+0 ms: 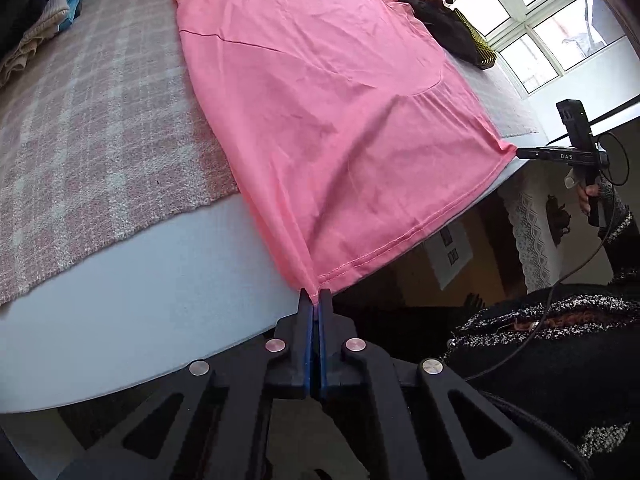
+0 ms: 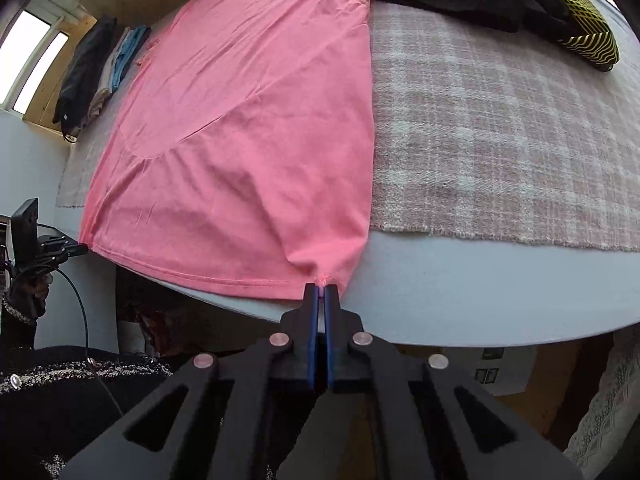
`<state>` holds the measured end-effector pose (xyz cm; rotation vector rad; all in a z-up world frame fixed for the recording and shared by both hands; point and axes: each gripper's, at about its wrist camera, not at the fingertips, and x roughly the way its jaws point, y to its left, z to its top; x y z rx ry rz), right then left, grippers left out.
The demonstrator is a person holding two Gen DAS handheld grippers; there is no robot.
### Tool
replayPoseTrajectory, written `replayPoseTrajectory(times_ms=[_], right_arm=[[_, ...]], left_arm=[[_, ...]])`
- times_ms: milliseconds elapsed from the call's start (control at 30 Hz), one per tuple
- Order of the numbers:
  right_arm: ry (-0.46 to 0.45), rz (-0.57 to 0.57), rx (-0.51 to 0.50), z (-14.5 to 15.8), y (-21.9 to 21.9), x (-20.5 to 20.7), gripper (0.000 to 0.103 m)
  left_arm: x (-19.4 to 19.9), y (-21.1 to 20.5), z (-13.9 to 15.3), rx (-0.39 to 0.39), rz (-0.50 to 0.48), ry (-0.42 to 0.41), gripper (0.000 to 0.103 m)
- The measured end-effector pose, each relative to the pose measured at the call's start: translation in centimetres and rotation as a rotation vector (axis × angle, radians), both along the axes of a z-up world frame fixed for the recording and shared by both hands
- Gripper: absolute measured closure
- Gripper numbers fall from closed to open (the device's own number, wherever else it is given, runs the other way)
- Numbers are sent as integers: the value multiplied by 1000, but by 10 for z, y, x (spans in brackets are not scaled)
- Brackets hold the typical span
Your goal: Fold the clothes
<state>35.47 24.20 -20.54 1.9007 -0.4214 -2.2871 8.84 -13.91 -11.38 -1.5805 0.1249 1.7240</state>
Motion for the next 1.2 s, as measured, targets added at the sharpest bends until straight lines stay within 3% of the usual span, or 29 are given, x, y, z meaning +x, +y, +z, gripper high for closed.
replayPoseTrajectory(times_ms=[67,133,233,300,333,367,500,533,700,833,1033,1133,1200], right_arm=[[9,-6,35,6,3,3,100],[-17,0,88,2,5,5,100],[-81,6,138,-10,6,6,100],[-92,6,183,-8,5,5,99],[-57,13,175,0,1,2,98],[-21,20,168,9,-3,-1,98],[116,52,137,41,-21,-14,97],[126,73,128,37,-33,-22,97],[41,144,122,-10,-58,-39,97],[-14,144,197,-20,-47,-25,97],[-43,55,259,-10,-20,-5,97],[13,80,211,-2,-36,-7,96],[50,97,180,3,-47,-9,89]], left_arm=[[1,-8,16,37,16,1,102],[-1,-15,15,19,38,-14,102],[-3,-19,3,-73,26,-27,101],[-6,-25,2,-126,32,-21,92],[-7,-27,10,-109,41,-8,81],[-8,-29,17,-91,49,6,77],[-15,-1,46,4,14,105,77],[-17,15,46,36,-8,114,77],[-20,82,25,90,-132,91,77],[-5,105,1,19,-204,68,77],[19,82,2,5,-223,29,73],[14,81,7,28,-179,58,73],[9,84,10,56,-145,74,72]])
